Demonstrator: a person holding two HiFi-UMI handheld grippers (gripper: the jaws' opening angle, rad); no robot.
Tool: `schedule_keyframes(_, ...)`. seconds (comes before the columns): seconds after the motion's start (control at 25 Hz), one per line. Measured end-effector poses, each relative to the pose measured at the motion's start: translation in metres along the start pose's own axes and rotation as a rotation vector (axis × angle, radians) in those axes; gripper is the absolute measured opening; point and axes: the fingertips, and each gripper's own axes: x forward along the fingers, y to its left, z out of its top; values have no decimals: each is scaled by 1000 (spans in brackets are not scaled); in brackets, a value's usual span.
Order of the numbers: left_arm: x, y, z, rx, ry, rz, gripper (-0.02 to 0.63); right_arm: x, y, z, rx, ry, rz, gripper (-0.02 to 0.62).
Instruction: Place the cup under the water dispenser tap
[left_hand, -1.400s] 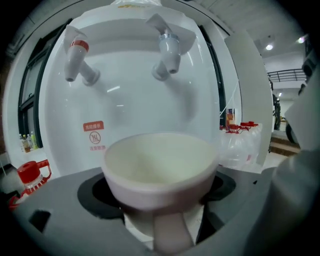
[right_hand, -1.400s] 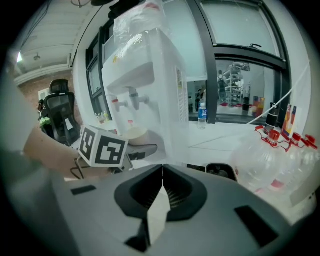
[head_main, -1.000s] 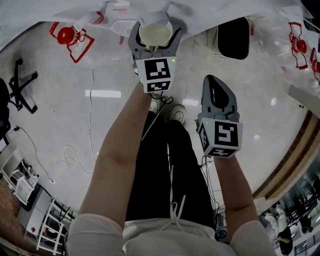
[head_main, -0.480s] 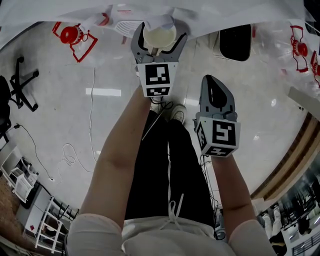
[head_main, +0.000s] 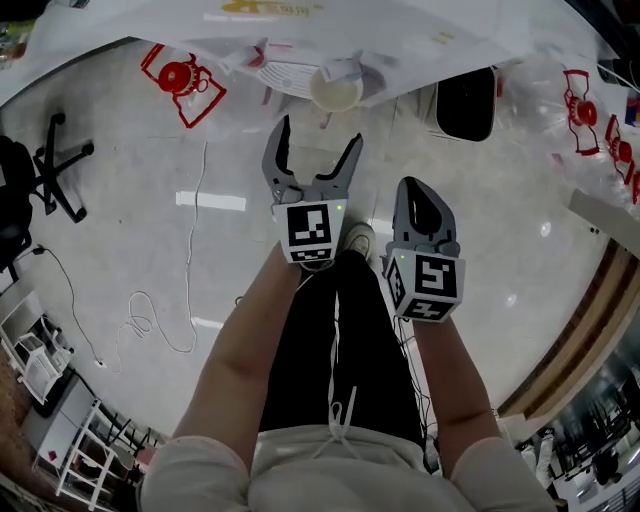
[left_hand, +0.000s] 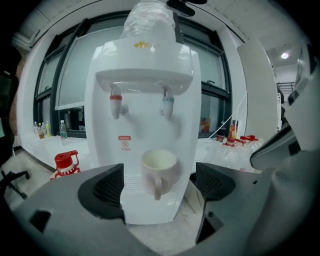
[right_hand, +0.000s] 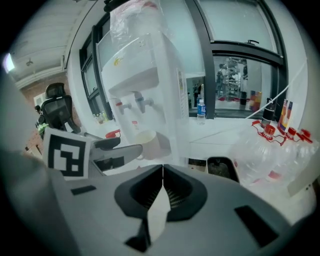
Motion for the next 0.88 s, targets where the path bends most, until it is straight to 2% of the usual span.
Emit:
schedule_keyframes(0.08, -21, -6, 8, -28, 17, -15, 459, -11, 5, 2, 3, 9, 2, 26)
schedule_keyframes(0.2, -51, -12, 27, -3, 25, -12, 427, -27, 15, 11, -3, 6, 11, 26)
schedule_keyframes(0.24, -62, -11, 36, -5, 18, -1, 362, -32, 19, 15, -4, 2, 15, 26)
schedule_keyframes(0.28, -73, -9, 45, -16, 10, 14, 246, -38, 23, 20, -6, -4, 19, 26)
schedule_keyframes(0.32, -83, -6, 55, -30, 0, 26, 158, -43, 27, 27, -10, -14, 21, 26)
schedule_keyframes(0.36, -92, -4, 63, -45, -8, 30, 112, -49, 31, 35, -16, -26, 24, 26)
schedule_keyframes(0.48, -122, -2, 84, -95, -6, -4, 30, -71, 45, 56, -38, -45, 35, 26)
schedule_keyframes(0.6, -152, -5, 106, -155, 11, -68, 18, -101, 57, 78, -33, -50, 48, 26)
schedule_keyframes(0.68, -170, -2, 128, -180, 11, -84, 17, -122, 66, 98, -31, -65, 55, 26)
schedule_keyframes(0.88, -190, 10, 217, -171, -105, -139, 18, -158, 85, 166, -47, -164, 67, 26)
